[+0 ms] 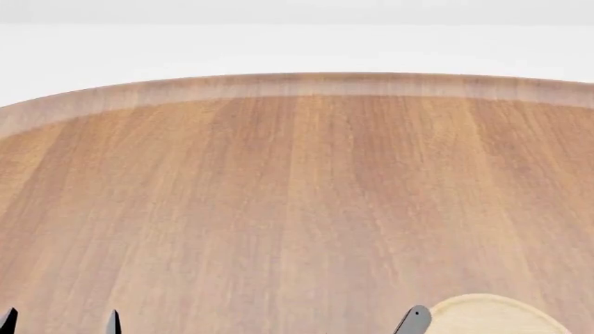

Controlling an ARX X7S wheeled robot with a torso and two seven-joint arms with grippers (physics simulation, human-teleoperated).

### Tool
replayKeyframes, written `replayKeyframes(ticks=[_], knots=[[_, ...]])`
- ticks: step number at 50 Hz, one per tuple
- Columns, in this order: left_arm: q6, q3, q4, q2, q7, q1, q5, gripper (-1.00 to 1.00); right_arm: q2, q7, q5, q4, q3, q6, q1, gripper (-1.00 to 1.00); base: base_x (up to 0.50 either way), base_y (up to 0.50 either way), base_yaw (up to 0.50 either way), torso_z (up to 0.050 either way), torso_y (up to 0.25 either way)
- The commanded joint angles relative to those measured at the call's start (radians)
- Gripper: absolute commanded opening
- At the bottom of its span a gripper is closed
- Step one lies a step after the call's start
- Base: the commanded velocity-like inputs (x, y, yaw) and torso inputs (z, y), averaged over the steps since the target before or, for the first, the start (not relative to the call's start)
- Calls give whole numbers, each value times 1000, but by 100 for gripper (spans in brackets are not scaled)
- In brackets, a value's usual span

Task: Put the chocolate pudding to the left of the plate.

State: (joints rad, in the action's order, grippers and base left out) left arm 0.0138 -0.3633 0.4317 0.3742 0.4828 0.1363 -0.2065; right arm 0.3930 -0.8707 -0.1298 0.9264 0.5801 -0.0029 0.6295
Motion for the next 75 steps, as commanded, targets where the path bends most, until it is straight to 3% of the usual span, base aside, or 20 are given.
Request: replayKeyframes(ticks=[1, 12, 27, 36, 41, 49, 55, 69, 70, 75], knots=[[-2, -3, 2, 2, 3, -1, -1, 100, 13, 1, -3, -40, -1, 17, -12, 100, 0, 0, 0, 0, 0], [1, -4, 3, 6, 6, 1, 0, 100, 13, 6, -3, -26, -1, 7, -9, 100, 0, 0, 0, 0, 0], [1, -6, 1, 9, 8, -3, -4, 100, 100, 41, -36, -312, -33, 166, -54, 100, 0, 0, 0, 0, 0], [0, -9, 1, 11, 10, -4, -4, 100, 121, 50, -40, -373, -38, 199, -60, 100, 0, 0, 0, 0, 0], [-2, -11, 4, 11, 11, -4, -3, 100, 149, 61, -52, -462, -50, 239, -75, 100, 0, 0, 0, 0, 0], [1, -14, -1, 11, 12, -5, -4, 100, 238, 113, -111, -784, -117, 354, -129, 100, 0, 0, 0, 0, 0], [-1, -13, 3, 15, 10, -4, -14, 100, 279, 208, -162, -1038, -194, 433, -188, 100, 0, 0, 0, 0, 0], [-9, -15, 14, 25, 26, -6, 17, 100, 216, 584, -175, -1398, -374, 589, -379, 100, 0, 0, 0, 0, 0], [-9, -17, 27, 28, 30, 0, 28, 100, 202, 674, -98, -1417, -364, 601, -395, 100, 0, 0, 0, 0, 0], [-7, -12, 61, 41, 41, 19, 38, 100, 166, 805, -23, -1492, -381, 561, -498, 100, 0, 0, 0, 0, 0]])
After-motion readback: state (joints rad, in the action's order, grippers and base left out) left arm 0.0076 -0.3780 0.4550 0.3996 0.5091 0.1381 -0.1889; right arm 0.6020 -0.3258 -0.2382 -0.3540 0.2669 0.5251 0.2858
